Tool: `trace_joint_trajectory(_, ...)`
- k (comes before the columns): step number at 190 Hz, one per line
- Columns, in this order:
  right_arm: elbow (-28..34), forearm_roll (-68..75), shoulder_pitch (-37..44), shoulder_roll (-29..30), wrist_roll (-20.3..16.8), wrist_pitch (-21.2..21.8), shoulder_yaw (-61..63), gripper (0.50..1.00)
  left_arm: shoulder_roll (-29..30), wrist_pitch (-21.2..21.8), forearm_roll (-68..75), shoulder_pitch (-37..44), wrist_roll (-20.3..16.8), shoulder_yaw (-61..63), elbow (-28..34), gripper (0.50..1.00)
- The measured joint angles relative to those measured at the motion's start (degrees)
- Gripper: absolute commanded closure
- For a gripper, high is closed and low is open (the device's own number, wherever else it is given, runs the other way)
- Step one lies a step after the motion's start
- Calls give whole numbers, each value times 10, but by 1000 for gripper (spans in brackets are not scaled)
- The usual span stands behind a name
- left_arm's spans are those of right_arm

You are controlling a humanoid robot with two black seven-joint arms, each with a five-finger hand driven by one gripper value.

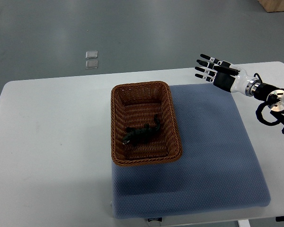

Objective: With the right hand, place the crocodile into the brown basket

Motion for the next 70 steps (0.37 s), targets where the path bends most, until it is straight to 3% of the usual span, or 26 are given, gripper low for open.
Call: trace_joint_trajectory(70,0,-7,2,-2,4,6,3,562,0,0,0,0,0,0,0,500)
